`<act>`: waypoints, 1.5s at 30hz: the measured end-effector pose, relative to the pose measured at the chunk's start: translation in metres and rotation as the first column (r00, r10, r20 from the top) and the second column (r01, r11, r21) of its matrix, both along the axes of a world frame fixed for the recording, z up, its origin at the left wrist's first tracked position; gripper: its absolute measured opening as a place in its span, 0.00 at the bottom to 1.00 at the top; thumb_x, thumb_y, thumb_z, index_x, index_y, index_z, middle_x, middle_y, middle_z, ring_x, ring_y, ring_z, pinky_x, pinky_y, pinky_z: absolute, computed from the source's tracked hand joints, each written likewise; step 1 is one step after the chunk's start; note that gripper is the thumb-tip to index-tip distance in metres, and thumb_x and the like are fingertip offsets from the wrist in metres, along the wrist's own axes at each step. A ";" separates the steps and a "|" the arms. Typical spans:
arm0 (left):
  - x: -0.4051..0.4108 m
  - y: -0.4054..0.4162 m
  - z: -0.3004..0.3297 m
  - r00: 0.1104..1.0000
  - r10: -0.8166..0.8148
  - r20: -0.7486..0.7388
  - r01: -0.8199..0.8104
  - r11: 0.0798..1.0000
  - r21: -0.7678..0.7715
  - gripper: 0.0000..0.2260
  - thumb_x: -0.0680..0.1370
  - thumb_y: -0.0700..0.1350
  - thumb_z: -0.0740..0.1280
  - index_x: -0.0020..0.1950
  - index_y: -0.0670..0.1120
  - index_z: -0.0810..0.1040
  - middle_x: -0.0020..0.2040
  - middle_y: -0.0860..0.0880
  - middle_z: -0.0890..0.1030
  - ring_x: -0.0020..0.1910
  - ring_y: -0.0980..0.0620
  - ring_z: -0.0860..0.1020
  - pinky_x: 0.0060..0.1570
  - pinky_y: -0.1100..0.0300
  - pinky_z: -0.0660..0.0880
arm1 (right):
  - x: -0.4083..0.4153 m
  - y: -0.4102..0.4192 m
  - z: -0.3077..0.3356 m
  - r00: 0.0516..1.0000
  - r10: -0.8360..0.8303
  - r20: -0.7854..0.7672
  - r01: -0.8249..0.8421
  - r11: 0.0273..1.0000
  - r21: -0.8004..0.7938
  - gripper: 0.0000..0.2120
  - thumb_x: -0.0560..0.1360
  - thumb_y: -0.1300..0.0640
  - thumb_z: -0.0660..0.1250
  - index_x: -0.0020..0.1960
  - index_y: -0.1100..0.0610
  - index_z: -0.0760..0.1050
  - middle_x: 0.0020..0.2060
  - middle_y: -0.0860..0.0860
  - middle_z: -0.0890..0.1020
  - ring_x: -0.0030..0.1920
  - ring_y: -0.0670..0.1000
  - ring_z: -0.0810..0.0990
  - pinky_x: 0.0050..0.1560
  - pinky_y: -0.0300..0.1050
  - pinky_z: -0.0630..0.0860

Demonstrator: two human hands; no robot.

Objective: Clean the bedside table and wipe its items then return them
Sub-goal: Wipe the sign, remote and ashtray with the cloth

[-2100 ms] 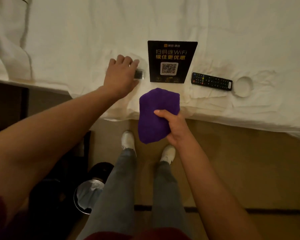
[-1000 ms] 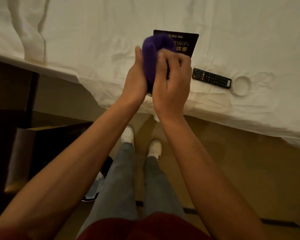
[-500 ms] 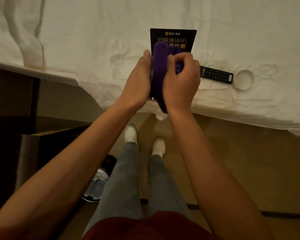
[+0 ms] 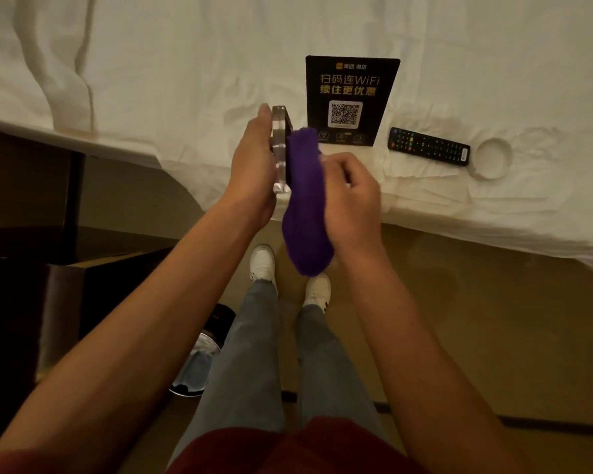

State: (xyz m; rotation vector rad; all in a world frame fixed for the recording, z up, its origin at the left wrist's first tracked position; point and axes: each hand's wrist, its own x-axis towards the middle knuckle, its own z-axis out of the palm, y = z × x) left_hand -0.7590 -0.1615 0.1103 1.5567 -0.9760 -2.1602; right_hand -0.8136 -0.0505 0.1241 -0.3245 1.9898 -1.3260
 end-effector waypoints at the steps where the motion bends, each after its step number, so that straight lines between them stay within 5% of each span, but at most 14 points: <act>1: 0.002 0.000 -0.002 1.000 -0.028 0.007 0.028 0.999 -0.030 0.19 0.84 0.59 0.58 0.62 0.46 0.78 0.45 0.50 0.85 0.43 0.52 0.85 0.40 0.57 0.80 | -0.010 -0.001 0.003 0.999 -0.041 0.006 0.041 0.999 0.002 0.11 0.81 0.46 0.61 0.44 0.47 0.78 0.36 0.41 0.81 0.37 0.39 0.79 0.37 0.33 0.75; 6: 0.011 0.003 -0.004 0.966 -0.255 0.052 0.260 0.938 -0.232 0.14 0.83 0.55 0.66 0.63 0.48 0.78 0.52 0.51 0.83 0.48 0.56 0.85 0.46 0.60 0.80 | -0.057 -0.021 0.018 0.965 -0.092 -0.245 0.089 0.996 -0.025 0.10 0.80 0.48 0.64 0.46 0.52 0.78 0.40 0.46 0.81 0.41 0.44 0.78 0.45 0.46 0.78; 12: -0.005 0.000 0.010 0.984 -0.170 0.049 0.176 0.938 -0.297 0.10 0.84 0.50 0.65 0.60 0.46 0.77 0.52 0.45 0.85 0.48 0.50 0.86 0.43 0.59 0.81 | -0.032 -0.035 0.014 0.848 0.032 -0.529 -0.003 0.998 0.057 0.09 0.80 0.52 0.67 0.49 0.58 0.78 0.45 0.54 0.79 0.40 0.42 0.74 0.41 0.28 0.70; 17: -0.008 -0.021 0.014 1.000 -0.021 0.022 0.025 0.970 -0.242 0.14 0.80 0.50 0.71 0.59 0.41 0.78 0.48 0.47 0.84 0.44 0.52 0.84 0.43 0.54 0.83 | 0.011 0.009 -0.005 0.945 0.142 -0.295 -0.121 0.989 0.087 0.05 0.81 0.55 0.66 0.48 0.55 0.75 0.44 0.52 0.78 0.42 0.44 0.75 0.43 0.30 0.69; 20: -0.002 -0.026 0.013 0.995 -0.097 -0.012 0.093 0.980 -0.175 0.13 0.79 0.50 0.72 0.51 0.40 0.82 0.42 0.47 0.85 0.43 0.49 0.85 0.45 0.50 0.83 | 0.007 0.022 -0.007 0.989 0.002 -0.147 0.010 0.997 0.083 0.06 0.82 0.54 0.64 0.49 0.54 0.76 0.43 0.49 0.80 0.41 0.41 0.77 0.41 0.31 0.73; 25: 0.008 -0.015 0.011 0.980 -0.141 -0.140 0.130 0.988 -0.085 0.12 0.80 0.47 0.72 0.48 0.43 0.71 0.47 0.40 0.85 0.53 0.37 0.85 0.56 0.39 0.81 | -0.034 -0.002 0.011 0.916 -0.209 -0.343 0.220 0.975 -0.005 0.06 0.81 0.51 0.64 0.48 0.52 0.75 0.46 0.53 0.81 0.44 0.45 0.78 0.46 0.38 0.77; 31: -0.007 0.010 0.021 0.975 -0.126 -0.182 0.118 0.992 -0.052 0.26 0.85 0.61 0.54 0.63 0.43 0.80 0.57 0.40 0.85 0.57 0.42 0.85 0.58 0.44 0.81 | -0.026 -0.037 0.004 0.800 0.040 -0.599 0.062 0.987 0.148 0.13 0.82 0.48 0.64 0.63 0.51 0.79 0.54 0.51 0.77 0.45 0.43 0.75 0.39 0.26 0.69; 35: -0.004 0.008 0.014 0.987 -0.016 -0.161 0.022 0.999 0.031 0.30 0.85 0.63 0.49 0.64 0.42 0.80 0.55 0.41 0.86 0.56 0.44 0.85 0.58 0.46 0.82 | -0.016 -0.026 -0.005 0.823 0.122 -0.555 -0.012 0.980 0.197 0.13 0.83 0.49 0.63 0.61 0.54 0.81 0.54 0.53 0.77 0.47 0.45 0.77 0.38 0.24 0.67; 40: 0.002 -0.008 0.001 0.983 0.118 -0.138 -0.104 0.989 0.105 0.20 0.86 0.53 0.56 0.63 0.39 0.79 0.53 0.38 0.82 0.51 0.39 0.84 0.56 0.46 0.82 | 0.012 0.004 -0.004 0.887 0.191 -0.421 -0.131 0.977 0.167 0.09 0.81 0.52 0.68 0.55 0.57 0.81 0.50 0.54 0.78 0.44 0.44 0.76 0.43 0.26 0.70; 43: 0.008 -0.014 -0.005 0.982 0.126 -0.139 -0.099 0.977 0.188 0.15 0.85 0.48 0.59 0.58 0.39 0.79 0.51 0.37 0.81 0.50 0.37 0.84 0.53 0.46 0.83 | 0.011 0.020 0.002 0.936 0.122 -0.330 -0.095 0.991 0.098 0.07 0.81 0.55 0.68 0.54 0.57 0.81 0.49 0.53 0.78 0.45 0.41 0.76 0.46 0.27 0.72; 45: 0.013 -0.013 -0.006 0.985 0.073 -0.158 -0.037 0.975 0.220 0.18 0.85 0.55 0.60 0.59 0.41 0.78 0.52 0.39 0.81 0.50 0.41 0.84 0.53 0.44 0.82 | 0.002 0.021 0.006 0.958 0.019 -0.287 -0.002 0.998 0.058 0.05 0.81 0.54 0.67 0.53 0.55 0.80 0.50 0.53 0.80 0.46 0.42 0.77 0.48 0.30 0.73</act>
